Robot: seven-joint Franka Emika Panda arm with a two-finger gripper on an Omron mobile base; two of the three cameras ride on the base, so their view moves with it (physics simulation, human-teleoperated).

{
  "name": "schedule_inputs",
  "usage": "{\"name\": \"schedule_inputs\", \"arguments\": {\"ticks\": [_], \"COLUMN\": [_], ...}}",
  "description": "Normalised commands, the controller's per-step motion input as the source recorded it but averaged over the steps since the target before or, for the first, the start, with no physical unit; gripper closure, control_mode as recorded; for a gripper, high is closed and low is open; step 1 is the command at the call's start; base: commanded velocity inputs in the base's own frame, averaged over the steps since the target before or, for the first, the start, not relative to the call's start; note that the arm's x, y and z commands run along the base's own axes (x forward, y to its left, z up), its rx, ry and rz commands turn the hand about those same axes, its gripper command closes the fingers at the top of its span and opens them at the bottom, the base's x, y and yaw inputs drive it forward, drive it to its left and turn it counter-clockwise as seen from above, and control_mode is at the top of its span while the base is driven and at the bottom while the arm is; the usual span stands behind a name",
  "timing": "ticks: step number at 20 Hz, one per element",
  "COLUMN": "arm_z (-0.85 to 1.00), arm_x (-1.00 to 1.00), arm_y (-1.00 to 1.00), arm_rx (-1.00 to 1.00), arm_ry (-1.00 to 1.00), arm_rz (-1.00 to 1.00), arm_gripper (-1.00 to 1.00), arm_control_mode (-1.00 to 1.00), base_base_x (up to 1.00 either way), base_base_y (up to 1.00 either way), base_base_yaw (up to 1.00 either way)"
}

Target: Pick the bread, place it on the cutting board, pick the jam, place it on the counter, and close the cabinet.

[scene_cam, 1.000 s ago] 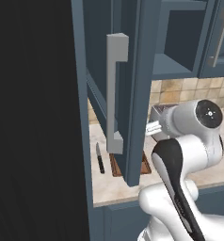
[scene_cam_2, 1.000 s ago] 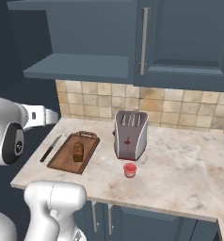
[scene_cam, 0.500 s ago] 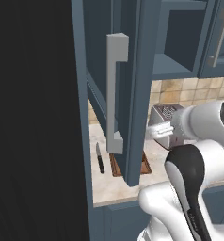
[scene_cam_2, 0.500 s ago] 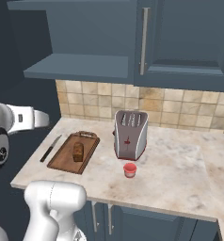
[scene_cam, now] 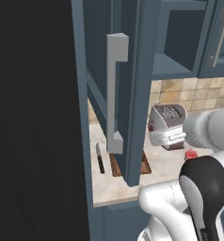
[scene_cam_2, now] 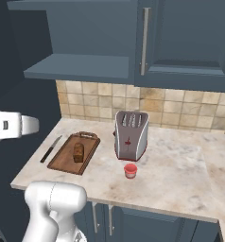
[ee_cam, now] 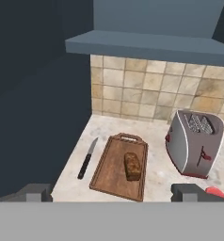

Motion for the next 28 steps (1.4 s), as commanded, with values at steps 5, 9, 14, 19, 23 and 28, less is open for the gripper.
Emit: {"name": "schedule_inputs", "arguments": {"ticks": [5, 9, 14, 19, 23, 28], "arm_z": [0.00, 0.00, 0.00, 0.00, 0.00, 0.00], "arm_x": [-0.34, -0.37, -0.36, -0.38, -0.39, -0.34], "arm_y": [0.00, 0.00, 0.00, 0.00, 0.00, 0.00], "arm_rx": [0.02, 0.00, 0.00, 0.00, 0.00, 0.00], "arm_ry": [-0.07, -0.09, -0.12, -0.19, -0.21, -0.23], "arm_rz": [0.00, 0.00, 0.00, 0.02, 0.03, 0.04], "arm_gripper": [-1.00, -1.00, -1.00, -1.00, -1.00, -1.00], "arm_control_mode": [-1.00, -1.00, -1.00, -1.00, -1.00, -1.00], "base_base_x": [0.00, 0.00, 0.00, 0.00, 0.00, 0.00], "base_base_y": [0.00, 0.00, 0.00, 0.00, 0.00, 0.00], "base_base_yaw": [0.00, 0.00, 0.00, 0.00, 0.00, 0.00]}}
